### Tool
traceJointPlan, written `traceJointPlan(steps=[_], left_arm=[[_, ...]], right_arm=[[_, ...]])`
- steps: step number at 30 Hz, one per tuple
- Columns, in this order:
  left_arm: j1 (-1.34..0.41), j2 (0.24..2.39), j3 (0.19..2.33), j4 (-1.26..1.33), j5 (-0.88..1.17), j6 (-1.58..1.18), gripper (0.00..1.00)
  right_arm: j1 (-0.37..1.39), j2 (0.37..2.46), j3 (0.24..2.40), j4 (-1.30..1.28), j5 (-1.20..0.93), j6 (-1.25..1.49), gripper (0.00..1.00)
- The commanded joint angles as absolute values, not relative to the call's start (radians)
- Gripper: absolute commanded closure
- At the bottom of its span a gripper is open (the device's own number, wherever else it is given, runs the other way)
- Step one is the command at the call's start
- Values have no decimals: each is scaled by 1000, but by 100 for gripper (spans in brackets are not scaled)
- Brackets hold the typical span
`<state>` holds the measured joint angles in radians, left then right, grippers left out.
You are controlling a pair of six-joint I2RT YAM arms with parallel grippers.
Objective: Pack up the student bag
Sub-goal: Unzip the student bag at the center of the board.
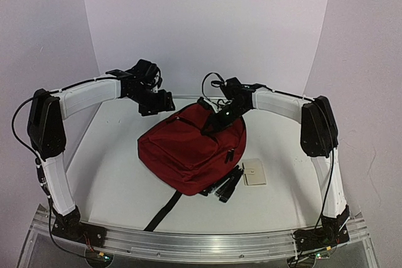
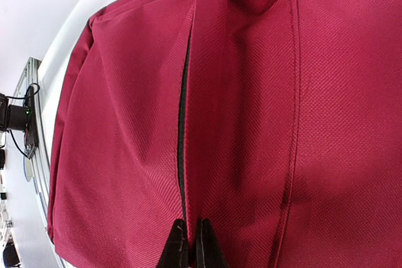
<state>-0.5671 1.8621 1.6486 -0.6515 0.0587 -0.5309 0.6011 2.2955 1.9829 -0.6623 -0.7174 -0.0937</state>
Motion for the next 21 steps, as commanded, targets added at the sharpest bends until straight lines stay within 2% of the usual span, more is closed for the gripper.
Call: traceJointPlan(steps=[1, 2, 8, 12, 15, 21], left_arm=[[-506, 1925, 1694, -636, 180, -443, 25], [-494, 1934, 1694, -623, 212, -433, 26], [-460, 1998, 1736, -586, 331, -355, 25], [-439, 2066, 1798, -593, 377, -323, 26], [-434, 2116, 1845, -610, 398, -303, 27], [-431, 2166, 1886, -609, 461, -299, 36]], right_arm=[[565, 2254, 2032, -676, -701, -53, 93], [562, 2253, 2032, -676, -705, -52, 87], [560, 2256, 2021, -677, -737, -53, 87], [560, 2257, 2012, -677, -739, -60, 99], [560, 2258, 2010, -677, -738, -63, 100], [560, 2252, 1999, -676, -741, -66, 100]])
